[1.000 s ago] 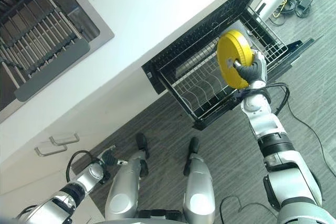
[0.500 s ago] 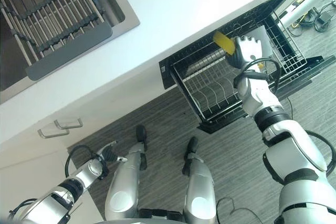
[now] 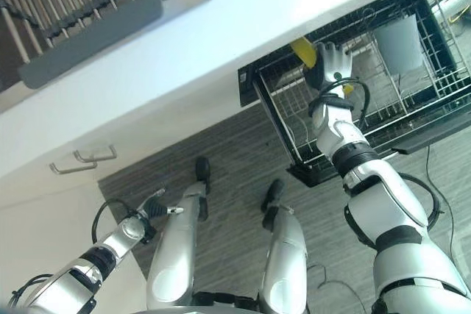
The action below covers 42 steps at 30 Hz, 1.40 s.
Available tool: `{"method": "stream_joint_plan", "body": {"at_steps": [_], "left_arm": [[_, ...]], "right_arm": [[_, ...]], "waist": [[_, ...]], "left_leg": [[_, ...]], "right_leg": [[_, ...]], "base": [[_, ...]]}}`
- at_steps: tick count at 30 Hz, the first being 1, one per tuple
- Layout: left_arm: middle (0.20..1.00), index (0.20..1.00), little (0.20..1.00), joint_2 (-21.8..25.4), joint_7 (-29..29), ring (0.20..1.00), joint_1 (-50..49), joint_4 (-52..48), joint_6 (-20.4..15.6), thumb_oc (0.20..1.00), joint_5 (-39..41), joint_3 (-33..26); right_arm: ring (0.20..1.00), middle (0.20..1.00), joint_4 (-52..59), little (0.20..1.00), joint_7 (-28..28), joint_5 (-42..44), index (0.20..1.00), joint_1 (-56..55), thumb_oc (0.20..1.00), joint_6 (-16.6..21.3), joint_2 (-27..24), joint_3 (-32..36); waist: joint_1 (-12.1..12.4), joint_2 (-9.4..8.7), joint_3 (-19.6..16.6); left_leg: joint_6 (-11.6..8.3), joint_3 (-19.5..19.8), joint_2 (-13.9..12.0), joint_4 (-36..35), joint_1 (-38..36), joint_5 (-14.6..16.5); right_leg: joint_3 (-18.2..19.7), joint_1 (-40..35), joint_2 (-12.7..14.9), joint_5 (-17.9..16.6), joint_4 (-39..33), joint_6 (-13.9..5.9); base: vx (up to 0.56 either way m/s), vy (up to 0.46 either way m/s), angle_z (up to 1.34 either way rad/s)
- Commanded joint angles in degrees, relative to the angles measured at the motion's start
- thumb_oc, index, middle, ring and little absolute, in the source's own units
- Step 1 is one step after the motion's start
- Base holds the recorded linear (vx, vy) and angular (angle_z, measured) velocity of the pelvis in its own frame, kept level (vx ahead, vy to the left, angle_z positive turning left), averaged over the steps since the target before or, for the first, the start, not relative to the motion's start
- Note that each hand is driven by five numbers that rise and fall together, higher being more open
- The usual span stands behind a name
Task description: Place the dishes in the dishwasher.
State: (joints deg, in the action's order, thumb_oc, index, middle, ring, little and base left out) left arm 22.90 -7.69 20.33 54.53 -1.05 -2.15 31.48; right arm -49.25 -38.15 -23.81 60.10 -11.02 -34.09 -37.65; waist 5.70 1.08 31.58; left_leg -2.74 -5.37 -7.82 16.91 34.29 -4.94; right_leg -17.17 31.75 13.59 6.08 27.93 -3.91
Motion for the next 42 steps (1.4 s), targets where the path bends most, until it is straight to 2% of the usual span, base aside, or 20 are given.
{"method": "stream_joint_plan", "body": {"at_steps": [1, 5, 8, 11, 16, 19, 23, 24, 26, 27, 30, 32, 33, 36, 39, 42], "left_arm": [[1.000, 1.000, 1.000, -2.2, -1.3, 1.000, -4.3, -1.7, -2.7, 1.000, 1.6, 2.8], [1.000, 1.000, 1.000, -2.2, -2.4, 1.000, -5.4, -4.6, -4.6, 1.000, 2.9, 4.4], [1.000, 1.000, 1.000, -2.2, -3.4, 1.000, -6.0, -4.9, -6.1, 1.000, 3.2, 5.2], [1.000, 1.000, 1.000, -2.2, -4.6, 1.000, -6.1, -5.2, -8.0, 1.000, 4.1, 5.9], [1.000, 1.000, 1.000, -2.1, -5.4, 1.000, -5.9, -6.3, -8.5, 1.000, 5.1, 6.9], [1.000, 1.000, 1.000, -1.7, -6.0, 1.000, -6.0, -7.0, -8.5, 1.000, 5.2, 7.5], [1.000, 1.000, 1.000, -1.1, -6.9, 1.000, -6.7, -8.4, -8.4, 1.000, 5.4, 8.0], [1.000, 1.000, 1.000, -0.9, -7.1, 1.000, -7.0, -9.1, -8.4, 1.000, 5.3, 8.0], [1.000, 1.000, 1.000, -0.9, -7.3, 1.000, -7.2, -9.7, -7.9, 1.000, 5.4, 8.1], [1.000, 1.000, 1.000, -0.7, -7.3, 1.000, -7.4, -10.0, -8.0, 1.000, 5.6, 8.1], [1.000, 1.000, 1.000, -1.0, -7.5, 1.000, -7.5, -10.2, -8.3, 1.000, 6.2, 8.4], [1.000, 1.000, 1.000, -1.5, -7.6, 1.000, -7.4, -10.7, -7.7, 1.000, 6.5, 8.4], [1.000, 1.000, 1.000, -2.0, -8.0, 1.000, -7.5, -11.6, -6.6, 1.000, 8.1, 7.7], [1.000, 1.000, 1.000, -2.3, -7.2, 1.000, -7.3, -12.3, -4.8, 1.000, 8.7, 5.9], [1.000, 1.000, 1.000, -2.3, -6.0, 1.000, -6.9, -12.8, -3.0, 1.000, 8.2, 5.3], [1.000, 1.000, 1.000, -3.3, -5.4, 1.000, -6.8, -11.6, -1.8, 1.000, 9.8, 4.4]], "right_arm": [[0.200, 0.200, -2.4, 0.200, -8.0, -2.3, 0.200, 3.1, 0.200, -2.6, -5.2, 2.1], [0.200, 0.200, -2.3, 0.200, -13.4, -6.0, 0.200, 3.7, 0.200, -3.2, -5.9, 2.2], [0.200, 0.200, -2.9, 0.200, -16.7, -10.6, 0.200, 4.3, 0.200, -5.7, -6.6, 1.2], [0.200, 0.200, -4.7, 0.200, -20.7, -11.0, 0.200, 4.8, 0.200, -7.6, -7.0, -0.5], [0.200, 0.200, -6.7, 0.200, -22.2, -11.5, 0.200, 5.8, 0.200, -9.0, -7.3, -2.2], [0.200, 0.200, -8.3, 0.200, -22.7, -10.9, 0.200, 6.9, 0.200, -11.5, -7.7, -3.9], [0.200, 0.200, -8.0, 0.200, -23.7, -7.1, 0.200, 6.9, 0.200, -11.3, -8.2, -4.0], [1.000, 1.000, -7.3, 1.000, -22.3, -6.2, 1.000, 6.9, 1.000, -11.6, -8.6, -3.8], [1.000, 1.000, -6.6, 1.000, -20.8, -3.9, 1.000, 6.5, 1.000, -11.9, -8.5, -3.5], [1.000, 1.000, -6.4, 1.000, -20.4, -1.3, 1.000, 5.9, 1.000, -10.3, -8.4, -3.2], [1.000, 1.000, -7.3, 1.000, -18.7, 8.2, 1.000, 4.8, 1.000, -1.8, -6.0, 0.1], [1.000, 1.000, -8.2, 1.000, -11.1, 16.4, 1.000, 3.8, 1.000, 8.5, -3.6, 3.6], [1.000, 1.000, -8.5, 1.000, 0.5, 26.9, 1.000, 2.8, 1.000, 12.4, -1.2, 6.0], [1.000, 1.000, -9.1, 1.000, 7.9, 44.6, 1.000, 0.8, 1.000, 16.2, 0.7, 9.8], [1.000, 1.000, -10.1, 1.000, 20.0, 60.8, 1.000, -0.8, 1.000, 17.6, 3.1, 17.1], [1.000, 1.000, -10.1, 1.000, 29.0, 67.4, 1.000, -2.2, 1.000, 19.0, 5.1, 21.2]], "waist": [[1.0, 3.53, -1.8], [1.0, 4.58, -1.8], [1.2, 5.11, -1.8], [1.3, 5.60, -1.8], [1.5, 6.23, -1.8], [1.7, 6.31, -1.8], [1.8, 6.30, -1.8], [1.7, 6.27, -1.8], [1.6, 6.22, -1.8], [1.5, 6.26, -1.8], [1.5, 6.66, -1.8], [1.5, 6.95, -1.8], [1.6, 7.13, -1.8], [1.3, 7.02, -1.8], [0.8, 7.03, -1.8], [0.5, 6.96, -1.8]], "left_leg": [[0.44, 1.6, 2.6, 2.0, 0.1, 7.6], [0.63, 1.4, 3.1, 2.1, 2.7, 7.3], [0.69, 1.4, 3.3, 2.3, 3.6, 7.2], [0.73, 1.2, 3.5, 2.3, 4.7, 7.1], [0.85, 1.1, 3.6, 2.6, 6.0, 7.1], [0.82, 1.4, 3.8, 2.9, 6.7, 7.2], [0.75, 1.3, 3.6, 2.6, 7.6, 7.0], [0.70, 1.1, 3.6, 2.5, 7.8, 7.0], [0.64, 1.0, 3.5, 2.4, 7.8, 6.9], [0.68, 1.0, 3.5, 2.4, 8.0, 7.0], [0.70, 0.8, 3.6, 2.6, 8.2, 7.2], [0.67, 0.6, 3.6, 2.6, 8.3, 7.2], [0.60, 0.3, 3.6, 2.4, 8.2, 7.1], [0.45, -0.4, 3.0, 2.5, 7.7, 7.1], [0.32, -1.0, 2.7, 2.3, 6.7, 7.2], [0.18, -1.4, 2.6, 2.1, 5.5, 7.2]], "right_leg": [[1.7, 2.5, -3.4, 5.8, 5.0, 0.04], [2.1, 5.4, -2.7, 6.3, 6.5, 0.05], [2.1, 6.4, -2.5, 6.5, 7.2, 0.03], [2.0, 7.3, -2.2, 6.4, 7.3, 0.01], [2.0, 8.7, -2.0, 6.4, 7.7, 0.01], [1.8, 9.1, -1.9, 6.5, 7.7, 0.02], [1.7, 10.0, -1.9, 6.3, 7.5, -0.08], [1.7, 10.2, -1.9, 6.3, 7.4, -0.10], [1.9, 10.3, -2.0, 6.2, 7.3, -0.13], [1.9, 10.4, -2.1, 6.3, 7.3, -0.01], [2.2, 10.7, -2.1, 6.7, 7.7, 0.30], [2.4, 10.9, -2.2, 6.7, 7.6, 0.51], [2.6, 11.1, -2.3, 6.6, 7.6, 0.78], [2.5, 11.1, -2.2, 6.5, 7.7, 1.10], [3.0, 10.8, -2.4, 6.9, 7.9, 1.41], [3.0, 9.7, -2.6, 7.3, 8.0, 1.52]], "base": [[-0.04, 0.098, -0.02], [-0.05, 0.072, 0.03], [-0.03, 0.042, 0.02], [-0.03, 0.041, 0.01], [-0.03, 0.021, 0.02], [0.00, 0.000, 0.00], [-0.01, 0.003, 0.03], [0.00, 0.000, 0.00], [0.00, 0.016, 0.00], [0.01, 0.048, -0.01], [0.01, 0.048, -0.01], [0.01, 0.034, 0.00], [0.02, 0.032, 0.00], [0.02, 0.038, 0.01], [0.01, 0.049, -0.03], [0.00, 0.027, -0.09]]}}
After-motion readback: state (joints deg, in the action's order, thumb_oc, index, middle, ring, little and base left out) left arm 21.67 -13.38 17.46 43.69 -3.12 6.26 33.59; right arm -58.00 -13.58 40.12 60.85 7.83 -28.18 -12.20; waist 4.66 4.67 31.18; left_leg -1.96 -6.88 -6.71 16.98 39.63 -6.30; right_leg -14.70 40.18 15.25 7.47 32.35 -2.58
